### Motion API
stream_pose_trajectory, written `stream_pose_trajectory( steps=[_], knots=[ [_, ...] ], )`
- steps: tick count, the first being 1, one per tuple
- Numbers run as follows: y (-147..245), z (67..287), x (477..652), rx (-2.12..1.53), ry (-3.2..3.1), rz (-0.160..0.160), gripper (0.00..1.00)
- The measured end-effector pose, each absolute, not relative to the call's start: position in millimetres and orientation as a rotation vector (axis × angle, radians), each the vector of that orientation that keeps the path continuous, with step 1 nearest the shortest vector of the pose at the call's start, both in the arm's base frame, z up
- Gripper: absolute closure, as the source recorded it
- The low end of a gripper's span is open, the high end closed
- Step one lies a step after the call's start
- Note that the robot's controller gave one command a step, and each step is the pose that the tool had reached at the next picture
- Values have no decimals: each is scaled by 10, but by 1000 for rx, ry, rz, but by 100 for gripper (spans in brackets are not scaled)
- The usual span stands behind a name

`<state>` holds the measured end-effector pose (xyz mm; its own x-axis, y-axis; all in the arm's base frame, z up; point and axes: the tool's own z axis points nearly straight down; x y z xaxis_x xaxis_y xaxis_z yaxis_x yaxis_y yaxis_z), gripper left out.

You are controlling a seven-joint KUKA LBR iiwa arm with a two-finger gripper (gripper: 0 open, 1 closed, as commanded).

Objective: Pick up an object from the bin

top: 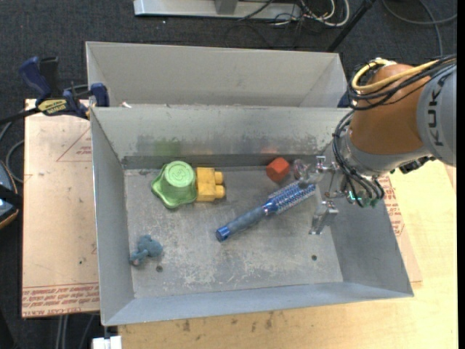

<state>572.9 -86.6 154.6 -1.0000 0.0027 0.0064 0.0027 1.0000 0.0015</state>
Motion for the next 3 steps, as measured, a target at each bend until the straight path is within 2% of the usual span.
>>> stream_pose_trajectory(
  steps=[1, 2, 3],
  knots=[
    [-854, 722, 6198, 166, -3143, -1, 0],
    [-857, 766, 6207, 168, -3146, 2, 100],
    [-799, 2230, 6173, 116, -3150, 1, 100]
  ],
)
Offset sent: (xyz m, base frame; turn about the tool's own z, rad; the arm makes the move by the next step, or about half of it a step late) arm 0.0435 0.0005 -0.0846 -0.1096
